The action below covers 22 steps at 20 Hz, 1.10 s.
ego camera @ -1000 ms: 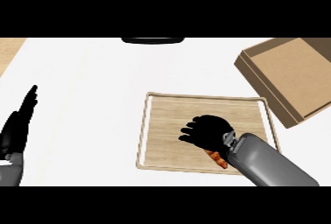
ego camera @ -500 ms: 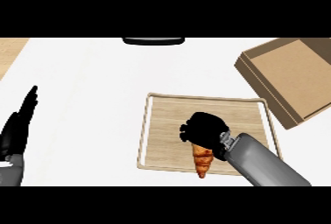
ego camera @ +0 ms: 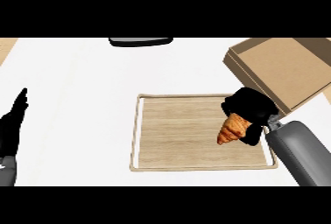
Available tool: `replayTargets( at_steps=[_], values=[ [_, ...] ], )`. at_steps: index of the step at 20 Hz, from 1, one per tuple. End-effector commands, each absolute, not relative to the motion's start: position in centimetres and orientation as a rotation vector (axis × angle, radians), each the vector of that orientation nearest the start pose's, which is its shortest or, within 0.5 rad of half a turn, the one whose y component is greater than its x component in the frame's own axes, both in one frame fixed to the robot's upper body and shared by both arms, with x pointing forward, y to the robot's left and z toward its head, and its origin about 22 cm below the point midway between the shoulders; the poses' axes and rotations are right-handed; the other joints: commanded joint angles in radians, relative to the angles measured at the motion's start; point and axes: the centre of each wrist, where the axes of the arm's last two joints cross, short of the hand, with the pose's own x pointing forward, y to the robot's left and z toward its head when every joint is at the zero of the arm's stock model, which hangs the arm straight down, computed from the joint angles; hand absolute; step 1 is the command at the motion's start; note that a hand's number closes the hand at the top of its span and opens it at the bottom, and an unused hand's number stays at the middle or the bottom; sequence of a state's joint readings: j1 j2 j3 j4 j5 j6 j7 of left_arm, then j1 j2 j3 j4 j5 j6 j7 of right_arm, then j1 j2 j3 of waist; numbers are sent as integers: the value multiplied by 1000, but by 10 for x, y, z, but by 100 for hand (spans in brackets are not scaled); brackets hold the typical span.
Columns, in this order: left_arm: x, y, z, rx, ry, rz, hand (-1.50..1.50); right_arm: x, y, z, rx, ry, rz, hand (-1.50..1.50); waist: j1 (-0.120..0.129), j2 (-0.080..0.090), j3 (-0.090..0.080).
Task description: Pick the croissant from the tray and place it in the cardboard box
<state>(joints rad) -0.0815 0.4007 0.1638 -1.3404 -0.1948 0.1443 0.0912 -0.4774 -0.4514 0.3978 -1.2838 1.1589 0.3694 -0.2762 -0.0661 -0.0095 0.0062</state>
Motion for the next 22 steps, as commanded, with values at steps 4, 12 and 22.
replayTargets(
  at_steps=[4,12,22],
  values=[
    [242,387,14,734,-1294,-89,0,327,-417,124,-1108,-1130,1231,150,-90,4,8],
    [244,376,13,680,-1339,-168,0,257,-551,166,-1354,-1380,873,150,34,17,2],
    [266,334,17,615,-1393,-235,0,278,-572,184,-1161,-1571,777,150,98,18,-4]
  ],
)
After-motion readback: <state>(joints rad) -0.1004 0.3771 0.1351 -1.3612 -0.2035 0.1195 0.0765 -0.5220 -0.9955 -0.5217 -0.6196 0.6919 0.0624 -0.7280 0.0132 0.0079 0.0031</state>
